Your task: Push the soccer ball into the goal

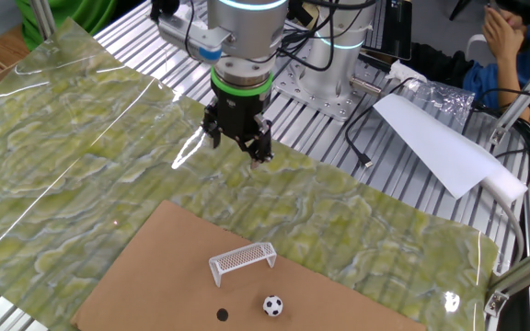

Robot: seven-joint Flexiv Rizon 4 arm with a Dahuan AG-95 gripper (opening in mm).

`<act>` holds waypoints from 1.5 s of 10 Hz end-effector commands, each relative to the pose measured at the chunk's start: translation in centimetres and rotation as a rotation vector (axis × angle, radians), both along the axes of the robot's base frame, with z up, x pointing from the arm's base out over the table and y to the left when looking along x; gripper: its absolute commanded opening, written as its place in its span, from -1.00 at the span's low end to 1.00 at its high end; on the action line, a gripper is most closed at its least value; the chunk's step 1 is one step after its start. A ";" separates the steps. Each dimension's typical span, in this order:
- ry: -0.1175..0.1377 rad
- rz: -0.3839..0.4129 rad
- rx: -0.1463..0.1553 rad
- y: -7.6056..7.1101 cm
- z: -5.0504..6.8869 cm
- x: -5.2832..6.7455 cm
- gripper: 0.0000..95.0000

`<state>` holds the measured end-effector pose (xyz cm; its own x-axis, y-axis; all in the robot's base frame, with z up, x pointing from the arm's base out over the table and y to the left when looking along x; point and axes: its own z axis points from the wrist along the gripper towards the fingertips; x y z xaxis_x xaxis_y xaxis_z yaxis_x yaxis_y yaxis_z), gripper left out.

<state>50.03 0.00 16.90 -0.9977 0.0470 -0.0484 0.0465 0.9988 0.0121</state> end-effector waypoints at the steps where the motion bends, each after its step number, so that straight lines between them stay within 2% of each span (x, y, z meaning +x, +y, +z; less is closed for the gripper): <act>1: -0.012 -0.011 0.006 0.0 0.0 -0.1 -1.00; 10: -0.012 -0.027 0.010 0.1 0.0 -0.3 -1.00; 11: -0.011 -0.038 0.010 0.4 0.1 -0.4 -1.00; 15: -0.007 -0.117 0.013 3.1 1.3 -1.2 -1.00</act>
<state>48.74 3.04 18.22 -0.9854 0.1619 -0.0537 0.1607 0.9867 0.0250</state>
